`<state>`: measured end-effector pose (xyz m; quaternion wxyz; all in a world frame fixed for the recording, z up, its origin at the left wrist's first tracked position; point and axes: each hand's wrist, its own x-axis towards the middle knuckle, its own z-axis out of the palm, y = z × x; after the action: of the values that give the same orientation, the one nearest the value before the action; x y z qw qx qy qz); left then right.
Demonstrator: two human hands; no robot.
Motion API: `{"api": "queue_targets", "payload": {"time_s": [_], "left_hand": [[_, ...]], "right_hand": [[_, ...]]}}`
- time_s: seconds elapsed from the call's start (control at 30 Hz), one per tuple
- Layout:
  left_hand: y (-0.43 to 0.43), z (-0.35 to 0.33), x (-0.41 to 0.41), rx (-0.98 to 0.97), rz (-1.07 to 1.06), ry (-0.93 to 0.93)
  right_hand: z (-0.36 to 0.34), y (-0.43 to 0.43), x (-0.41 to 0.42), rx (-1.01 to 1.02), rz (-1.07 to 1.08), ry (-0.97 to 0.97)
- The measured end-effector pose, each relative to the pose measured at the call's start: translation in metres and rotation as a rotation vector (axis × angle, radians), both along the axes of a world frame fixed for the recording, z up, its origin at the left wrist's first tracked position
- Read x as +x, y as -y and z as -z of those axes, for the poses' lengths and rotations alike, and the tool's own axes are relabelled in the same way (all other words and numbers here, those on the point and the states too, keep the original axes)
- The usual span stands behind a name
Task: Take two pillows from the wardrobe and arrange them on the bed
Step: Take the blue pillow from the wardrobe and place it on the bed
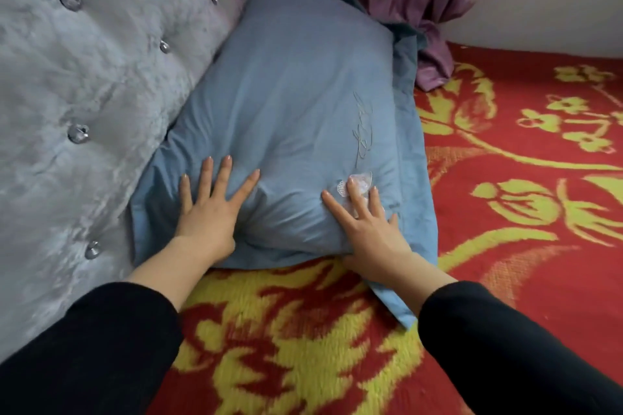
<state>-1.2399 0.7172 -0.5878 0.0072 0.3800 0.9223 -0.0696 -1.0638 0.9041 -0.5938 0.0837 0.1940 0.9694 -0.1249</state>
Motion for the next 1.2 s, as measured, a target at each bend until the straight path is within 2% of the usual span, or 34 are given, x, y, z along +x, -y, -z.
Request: {"api": "queue_targets", "payload": {"time_s": [0.1,0.27,0.5,0.73,0.87,1.07,1.2], "left_hand": [[0.019,-0.009,0.032,0.117,-0.072,0.166],[0.028,-0.057,0.078,0.376,-0.222,0.352],[0.069,-0.117,0.169,0.474,-0.178,0.295],[0.141,-0.171,0.292,0.506,-0.326,0.242],[0.183,-0.202,0.39,0.546,-0.435,0.238],[0.245,-0.251,0.569,0.593,-0.695,0.078],[0.289,-0.278,0.689,0.665,-0.857,0.052]], "right_hand": [[-0.019,0.011,0.019,-0.032,0.035,0.033],[-0.075,0.042,0.038,-0.026,0.034,-0.085],[-0.144,0.121,0.088,-0.032,-0.044,-0.144],[-0.199,0.191,0.183,0.004,-0.163,-0.163],[-0.227,0.225,0.257,-0.025,-0.249,-0.163],[-0.263,0.278,0.389,-0.074,-0.518,-0.19],[-0.287,0.323,0.476,-0.088,-0.689,-0.192]]}}
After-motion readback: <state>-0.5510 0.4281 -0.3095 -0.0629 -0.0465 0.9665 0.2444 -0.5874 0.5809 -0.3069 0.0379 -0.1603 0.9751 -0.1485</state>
